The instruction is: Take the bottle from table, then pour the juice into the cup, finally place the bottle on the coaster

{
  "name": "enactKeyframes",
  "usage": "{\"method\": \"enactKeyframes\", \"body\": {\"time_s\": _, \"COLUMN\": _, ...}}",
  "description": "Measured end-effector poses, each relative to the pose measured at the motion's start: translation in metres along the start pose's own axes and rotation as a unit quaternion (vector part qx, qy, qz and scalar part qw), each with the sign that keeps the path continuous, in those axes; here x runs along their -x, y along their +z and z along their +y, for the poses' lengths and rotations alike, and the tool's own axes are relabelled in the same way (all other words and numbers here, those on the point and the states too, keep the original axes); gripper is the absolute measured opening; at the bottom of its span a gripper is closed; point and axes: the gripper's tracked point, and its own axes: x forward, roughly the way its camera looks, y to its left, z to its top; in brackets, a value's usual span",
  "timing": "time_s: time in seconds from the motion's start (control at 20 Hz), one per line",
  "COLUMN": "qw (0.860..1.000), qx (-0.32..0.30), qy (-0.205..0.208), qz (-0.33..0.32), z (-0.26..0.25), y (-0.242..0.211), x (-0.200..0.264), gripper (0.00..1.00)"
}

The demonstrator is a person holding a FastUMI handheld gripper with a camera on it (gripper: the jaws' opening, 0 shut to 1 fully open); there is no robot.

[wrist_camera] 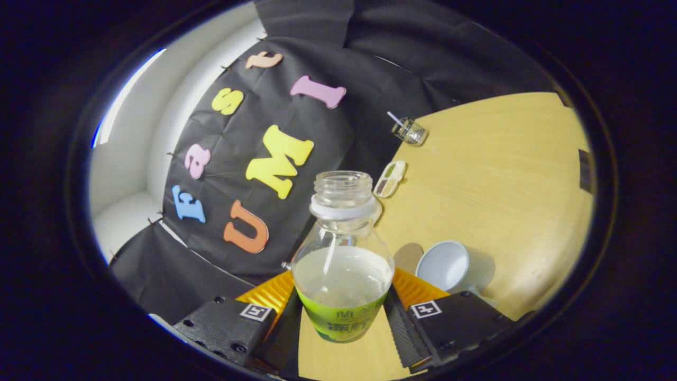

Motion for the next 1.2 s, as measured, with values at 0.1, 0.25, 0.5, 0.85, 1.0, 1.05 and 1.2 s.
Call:
{"method": "enactKeyframes", "body": {"time_s": 0.1, "qw": 0.998, "qx": 0.058, "qy": 0.002, "qz": -0.035, "z": 0.004, "y": 0.009, "x": 0.002, "gripper": 0.8}}
{"method": "enactKeyframes", "body": {"time_s": 0.25, "qw": 0.979, "qx": 0.184, "qy": -0.035, "qz": -0.082, "z": 0.012, "y": 0.029, "x": 0.006, "gripper": 0.8}}
{"method": "enactKeyframes", "body": {"time_s": 0.5, "qw": 0.938, "qx": 0.324, "qy": -0.049, "qz": -0.111, "z": 0.033, "y": 0.019, "x": 0.004, "gripper": 0.81}}
{"method": "enactKeyframes", "body": {"time_s": 0.85, "qw": 0.899, "qx": 0.418, "qy": -0.06, "qz": -0.119, "z": 0.052, "y": 0.0, "x": -0.036, "gripper": 0.81}}
{"method": "enactKeyframes", "body": {"time_s": 1.0, "qw": 0.888, "qx": 0.432, "qy": -0.095, "qz": -0.121, "z": 0.046, "y": 0.001, "x": -0.058, "gripper": 0.81}}
{"method": "enactKeyframes", "body": {"time_s": 1.05, "qw": 0.884, "qx": 0.437, "qy": -0.104, "qz": -0.126, "z": 0.044, "y": 0.003, "x": -0.067, "gripper": 0.81}}
{"method": "enactKeyframes", "body": {"time_s": 1.2, "qw": 0.869, "qx": 0.456, "qy": -0.14, "qz": -0.133, "z": 0.027, "y": 0.007, "x": -0.097, "gripper": 0.81}}
